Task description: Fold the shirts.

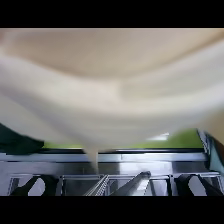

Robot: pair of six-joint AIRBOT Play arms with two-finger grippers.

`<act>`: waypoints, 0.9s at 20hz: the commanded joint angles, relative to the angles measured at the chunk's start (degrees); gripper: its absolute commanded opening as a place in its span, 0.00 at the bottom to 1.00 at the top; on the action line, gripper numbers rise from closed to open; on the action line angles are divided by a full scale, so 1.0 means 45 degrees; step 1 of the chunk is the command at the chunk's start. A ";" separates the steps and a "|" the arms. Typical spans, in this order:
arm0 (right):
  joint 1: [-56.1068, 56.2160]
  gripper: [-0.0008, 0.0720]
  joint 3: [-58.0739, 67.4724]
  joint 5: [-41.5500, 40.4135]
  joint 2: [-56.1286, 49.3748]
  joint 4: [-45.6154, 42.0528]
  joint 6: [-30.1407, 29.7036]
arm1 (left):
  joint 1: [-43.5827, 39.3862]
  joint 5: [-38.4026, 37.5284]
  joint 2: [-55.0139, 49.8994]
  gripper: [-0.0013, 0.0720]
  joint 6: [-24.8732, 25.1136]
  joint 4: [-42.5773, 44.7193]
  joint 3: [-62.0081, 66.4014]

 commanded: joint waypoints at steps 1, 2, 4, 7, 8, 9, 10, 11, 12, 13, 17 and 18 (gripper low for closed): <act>0.0709 0.03 -0.0180 0.2739 -0.2803 -0.1219 0.1957 | -0.1078 0.1141 -0.2283 0.05 0.0107 -0.0097 -0.1175; 0.1161 0.03 -0.0379 0.3609 -0.3900 -0.1739 0.2327 | -0.1651 0.1302 -0.3123 0.05 0.0384 0.0146 -0.1846; 0.2171 0.03 -0.1117 0.4590 -0.5950 -0.2832 0.2720 | -0.2652 0.1200 -0.4726 0.05 0.1064 0.0510 -0.3240; 0.3594 0.03 -0.2759 0.3925 -0.8830 -0.3657 0.2531 | -0.3706 0.0165 -0.7456 0.05 0.2327 0.0670 -0.4881; 0.3978 0.03 -0.3123 0.3123 -0.9792 -0.3657 0.2356 | -0.3852 -0.0151 -0.8369 0.05 0.2803 0.0665 -0.5178; 0.4284 0.03 -0.3259 0.2220 -1.0773 -0.3667 0.2171 | -0.3895 -0.0583 -0.9379 0.04 0.2987 0.0665 -0.5280; 0.4571 0.03 -0.3254 0.1132 -1.1803 -0.3691 0.2181 | -0.3891 -0.0913 -1.0282 0.05 0.3016 0.0661 -0.5192; 0.4745 0.03 -0.3235 0.0243 -1.2594 -0.3604 0.2181 | -0.3769 -0.1039 -1.1113 0.04 0.3021 0.0665 -0.4930; 0.4896 0.03 -0.3128 -0.0452 -1.3274 -0.3594 0.2210 | -0.3614 -0.0967 -1.1914 0.03 0.2987 0.0646 -0.4444; 0.4964 0.03 -0.2977 -0.0908 -1.3716 -0.3594 0.2220 | -0.3487 -0.0889 -1.2522 0.03 0.2914 0.0636 -0.3881; 0.4760 0.29 -0.2161 -0.1438 -1.3911 -0.3604 0.2229 | -0.3041 -0.0520 -1.3741 0.40 0.2040 0.0651 -0.1511; 0.4541 0.51 -0.1744 -0.0792 -1.3843 -0.3667 0.2229 | -0.2866 -0.0330 -1.3780 0.61 0.1569 0.0661 -0.1035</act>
